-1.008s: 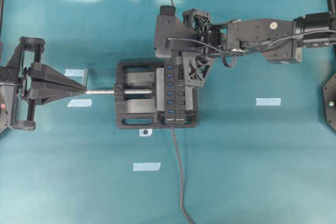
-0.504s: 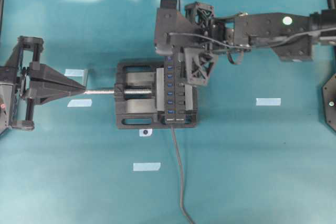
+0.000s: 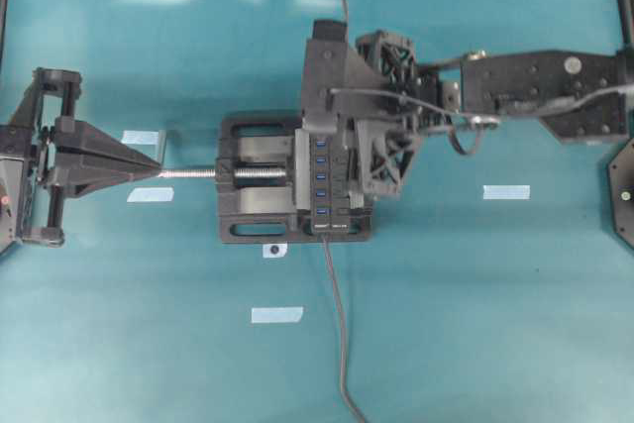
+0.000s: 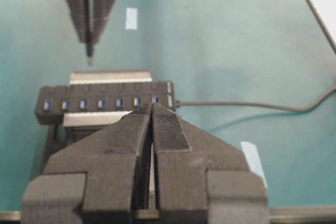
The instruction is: Insert the USB into the front port of the fixed hub.
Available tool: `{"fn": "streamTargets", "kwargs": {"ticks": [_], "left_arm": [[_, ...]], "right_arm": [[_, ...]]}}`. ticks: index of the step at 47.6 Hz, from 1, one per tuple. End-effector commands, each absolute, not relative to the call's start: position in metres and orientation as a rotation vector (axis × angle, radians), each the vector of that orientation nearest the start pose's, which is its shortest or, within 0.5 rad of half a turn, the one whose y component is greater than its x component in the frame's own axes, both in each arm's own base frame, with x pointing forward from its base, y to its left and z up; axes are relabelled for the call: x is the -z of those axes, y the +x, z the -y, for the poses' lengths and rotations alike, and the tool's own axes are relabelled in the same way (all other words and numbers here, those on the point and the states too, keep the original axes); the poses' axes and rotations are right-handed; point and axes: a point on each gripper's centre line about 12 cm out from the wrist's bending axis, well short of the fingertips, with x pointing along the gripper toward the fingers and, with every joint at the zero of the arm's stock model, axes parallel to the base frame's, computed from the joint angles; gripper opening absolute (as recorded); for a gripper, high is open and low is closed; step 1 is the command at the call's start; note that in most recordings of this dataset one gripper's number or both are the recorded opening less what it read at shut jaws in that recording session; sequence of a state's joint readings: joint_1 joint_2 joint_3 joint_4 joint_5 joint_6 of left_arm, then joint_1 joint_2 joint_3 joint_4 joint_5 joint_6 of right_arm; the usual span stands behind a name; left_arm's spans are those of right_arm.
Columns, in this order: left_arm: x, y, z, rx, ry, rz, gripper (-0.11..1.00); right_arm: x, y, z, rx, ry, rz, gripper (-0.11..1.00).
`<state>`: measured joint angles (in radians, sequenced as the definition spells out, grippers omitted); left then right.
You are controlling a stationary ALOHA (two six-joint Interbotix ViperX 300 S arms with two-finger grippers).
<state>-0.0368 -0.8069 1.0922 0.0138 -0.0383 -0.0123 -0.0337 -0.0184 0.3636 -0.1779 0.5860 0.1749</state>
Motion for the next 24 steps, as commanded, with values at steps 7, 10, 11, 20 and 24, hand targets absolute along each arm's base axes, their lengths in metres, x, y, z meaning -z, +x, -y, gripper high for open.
{"fn": "streamTargets", "kwargs": {"ticks": [7, 10, 11, 20, 24], "left_arm": [[-0.269, 0.228, 0.009, 0.039, 0.006, -0.232, 0.00], [-0.268, 0.228, 0.009, 0.039, 0.004, -0.233, 0.00], [-0.268, 0.228, 0.009, 0.039, 0.006, -0.233, 0.00], [-0.267, 0.228, 0.009, 0.039, 0.006, -0.236, 0.00], [-0.266, 0.227, 0.009, 0.039, 0.006, -0.238, 0.00]], "right_arm": [[-0.250, 0.408, 0.007, 0.115, 0.026, -0.873, 0.08], [-0.249, 0.408, 0.002, 0.112, 0.039, -0.877, 0.08], [-0.249, 0.408, 0.001, 0.112, 0.041, -0.876, 0.08], [-0.241, 0.410, -0.011, 0.093, 0.044, -0.891, 0.08], [-0.233, 0.411, -0.013, 0.088, 0.039, -0.910, 0.08]]}}
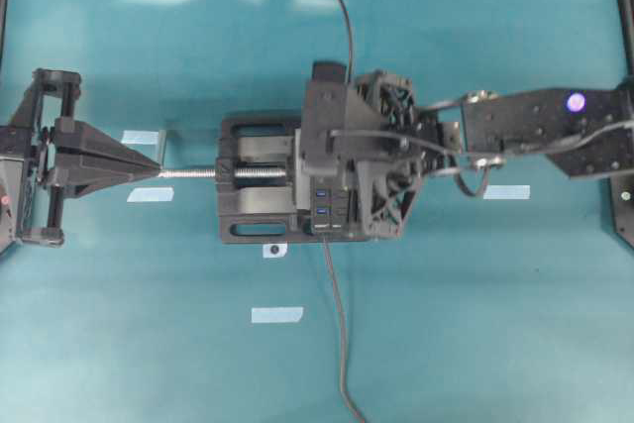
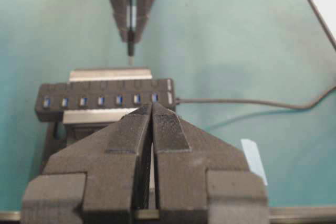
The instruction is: Insert the USB into the front port of the fixed hub.
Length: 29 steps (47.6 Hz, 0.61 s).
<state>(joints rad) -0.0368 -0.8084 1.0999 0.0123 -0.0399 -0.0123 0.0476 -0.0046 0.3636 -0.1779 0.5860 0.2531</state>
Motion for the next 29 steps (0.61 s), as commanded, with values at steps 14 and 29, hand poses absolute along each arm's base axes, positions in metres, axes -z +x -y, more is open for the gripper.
{"fn": "streamTargets", "kwargs": {"ticks": [14, 29], "left_arm": [[-0.268, 0.227, 0.009, 0.038, 0.000, -0.232, 0.00], [-0.265, 0.225, 0.009, 0.036, -0.020, -0.235, 0.00]], "right_arm": [[-0.224, 0.416, -0.018, 0.079, 0.032, -0.930, 0.08], [-0.213, 0.418, -0.023, 0.067, 0.025, -0.944, 0.08]]}}
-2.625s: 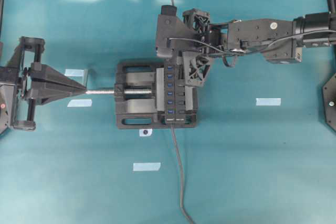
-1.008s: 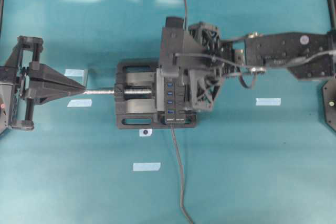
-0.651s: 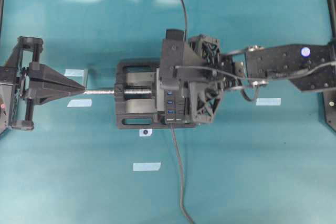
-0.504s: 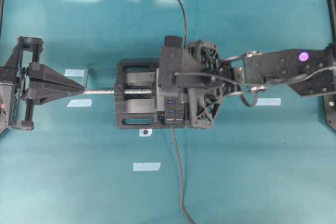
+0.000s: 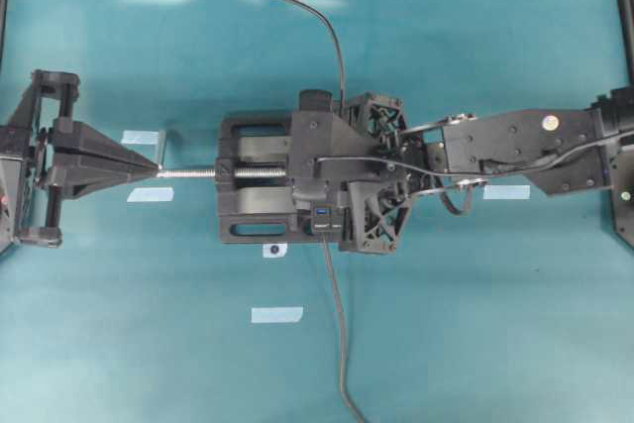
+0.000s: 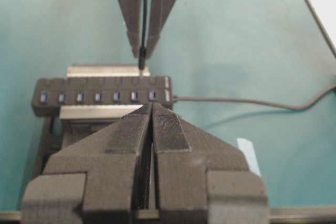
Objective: Insert the USB into the front port of the fixed hub.
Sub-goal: 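Carry the plug to the leftmost front port of the hub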
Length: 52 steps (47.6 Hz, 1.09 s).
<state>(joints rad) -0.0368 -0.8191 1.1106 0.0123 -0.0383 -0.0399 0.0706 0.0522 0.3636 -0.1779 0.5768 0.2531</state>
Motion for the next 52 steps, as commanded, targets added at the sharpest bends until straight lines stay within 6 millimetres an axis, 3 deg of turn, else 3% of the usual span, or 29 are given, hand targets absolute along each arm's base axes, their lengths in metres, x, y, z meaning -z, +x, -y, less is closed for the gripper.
{"fn": "streamTargets", "kwargs": {"ticks": [1, 52], "left_arm": [[-0.266, 0.225, 0.009, 0.036, -0.022, -0.234, 0.00], [-0.263, 0.224, 0.009, 0.035, -0.023, -0.241, 0.00]], "right_arm": [[-0.212, 0.419, -0.023, 0.067, 0.025, -0.945, 0.08], [-0.189, 0.423, -0.031, 0.053, 0.042, -0.992, 0.08]]}}
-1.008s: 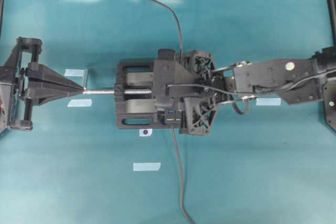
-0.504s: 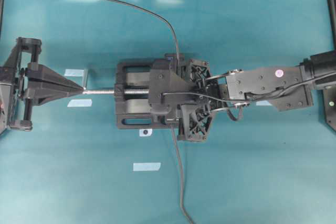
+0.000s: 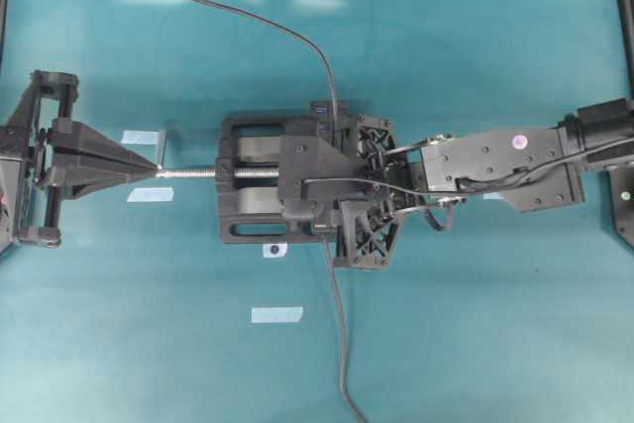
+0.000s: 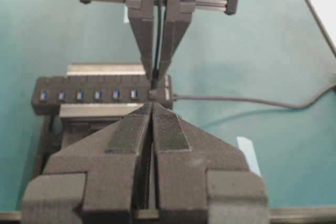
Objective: Insert the USB into the front port of the fixed hub.
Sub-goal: 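Carry the plug to the leftmost front port of the hub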
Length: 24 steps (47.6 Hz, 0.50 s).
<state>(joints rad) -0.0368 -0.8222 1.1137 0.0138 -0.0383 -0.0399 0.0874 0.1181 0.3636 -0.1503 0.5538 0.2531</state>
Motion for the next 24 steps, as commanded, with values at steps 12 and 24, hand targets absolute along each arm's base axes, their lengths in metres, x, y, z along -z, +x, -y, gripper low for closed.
{"fn": "streamTargets", "kwargs": {"ticks": [12, 24], "left_arm": [[-0.2628, 0.2240, 0.0087, 0.035, -0.023, -0.241, 0.00], [-0.2628, 0.2240, 0.0087, 0.036, -0.021, -0.241, 0.00]], "right_arm": [[-0.1868, 0.4231, -0.0305, 0.053, 0.038, -1.001, 0.08], [-0.1823, 0.4231, -0.0305, 0.053, 0.035, -1.013, 0.08]]}}
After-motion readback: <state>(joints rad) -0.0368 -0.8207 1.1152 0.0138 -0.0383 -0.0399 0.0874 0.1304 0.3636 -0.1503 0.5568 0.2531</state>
